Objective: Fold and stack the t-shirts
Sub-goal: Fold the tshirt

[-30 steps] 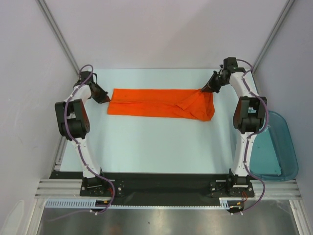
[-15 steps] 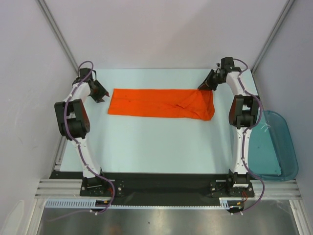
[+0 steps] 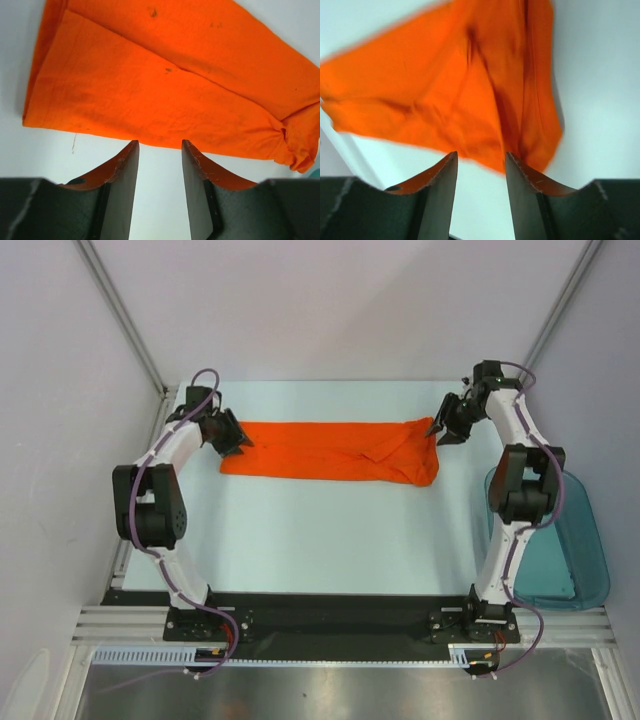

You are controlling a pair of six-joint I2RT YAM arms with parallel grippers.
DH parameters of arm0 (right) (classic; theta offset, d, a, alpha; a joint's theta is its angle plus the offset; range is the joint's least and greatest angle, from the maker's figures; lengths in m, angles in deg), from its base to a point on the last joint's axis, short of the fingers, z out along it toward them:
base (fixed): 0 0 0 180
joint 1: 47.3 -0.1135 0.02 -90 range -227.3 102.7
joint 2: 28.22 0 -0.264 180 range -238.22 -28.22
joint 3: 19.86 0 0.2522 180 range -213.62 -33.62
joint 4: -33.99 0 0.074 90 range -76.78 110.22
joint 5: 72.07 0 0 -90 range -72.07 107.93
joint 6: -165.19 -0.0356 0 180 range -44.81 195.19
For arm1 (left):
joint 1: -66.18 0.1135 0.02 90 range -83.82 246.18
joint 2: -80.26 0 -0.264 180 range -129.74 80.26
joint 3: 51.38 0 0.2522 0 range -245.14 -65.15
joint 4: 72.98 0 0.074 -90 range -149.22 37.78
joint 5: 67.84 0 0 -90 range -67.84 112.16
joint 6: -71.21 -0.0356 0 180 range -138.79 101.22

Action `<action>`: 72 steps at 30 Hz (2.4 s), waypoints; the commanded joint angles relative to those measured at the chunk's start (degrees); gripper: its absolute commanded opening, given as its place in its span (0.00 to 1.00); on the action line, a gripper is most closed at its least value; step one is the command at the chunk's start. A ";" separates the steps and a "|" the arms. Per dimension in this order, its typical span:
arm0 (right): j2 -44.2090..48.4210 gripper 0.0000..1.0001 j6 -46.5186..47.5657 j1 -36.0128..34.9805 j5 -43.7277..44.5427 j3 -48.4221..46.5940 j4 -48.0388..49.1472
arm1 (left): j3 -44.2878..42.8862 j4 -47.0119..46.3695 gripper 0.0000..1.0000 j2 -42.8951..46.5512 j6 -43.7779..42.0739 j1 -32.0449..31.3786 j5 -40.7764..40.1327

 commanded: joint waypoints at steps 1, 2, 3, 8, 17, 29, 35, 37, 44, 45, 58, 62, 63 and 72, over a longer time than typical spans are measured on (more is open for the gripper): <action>12.90 0.50 7.47 -3.08 2.97 11.05 -0.69 | 2.34 -2.06 0.45 0.92 -0.57 0.85 5.02; 14.75 0.52 8.01 -4.04 4.54 13.42 0.28 | 2.95 -2.59 0.45 0.31 0.04 0.85 5.64; 16.68 0.53 8.62 -4.05 5.17 15.53 0.90 | 3.05 -3.03 0.45 -0.04 0.30 0.94 6.52; 17.23 0.47 10.21 -4.05 4.82 20.56 2.66 | 1.65 -3.30 0.44 -3.03 0.57 0.76 8.28; 10.99 0.48 12.15 -7.39 9.38 17.50 1.35 | -0.91 -1.45 0.41 -8.31 -2.15 0.76 5.65; 7.91 0.41 14.96 -9.33 17.65 17.31 -0.24 | -1.26 -0.58 0.41 -9.10 -4.79 0.94 3.80; 6.51 0.38 14.52 -9.41 20.02 16.44 -0.41 | -1.96 0.13 0.40 -10.42 -4.88 0.94 3.63; 5.63 0.36 14.34 -9.33 20.47 16.00 -0.23 | -2.40 0.57 0.40 -10.94 -4.97 1.02 3.27; 3.52 0.16 14.26 -9.24 21.17 11.87 -0.41 | -3.19 1.18 0.40 -11.91 -5.23 1.38 2.84; 3.43 0.10 14.34 -9.24 21.26 10.99 -0.58 | -3.11 1.18 0.41 -12.00 -5.23 1.38 2.92; -1.31 0.00 13.55 -7.83 24.77 5.19 -1.11 | -3.54 1.45 0.41 -12.79 -5.41 2.08 1.69; -1.67 0.00 13.12 -8.18 25.57 7.10 -2.43 | -3.55 1.71 0.41 -12.70 -5.67 2.43 1.52; -1.41 0.00 13.11 -8.18 25.57 8.25 -2.08 | -3.54 1.80 0.41 -12.62 -5.67 2.52 1.60; 0.35 0.15 10.92 -8.36 23.02 8.80 -1.72 | -3.98 2.15 0.41 -9.98 -6.28 2.87 1.96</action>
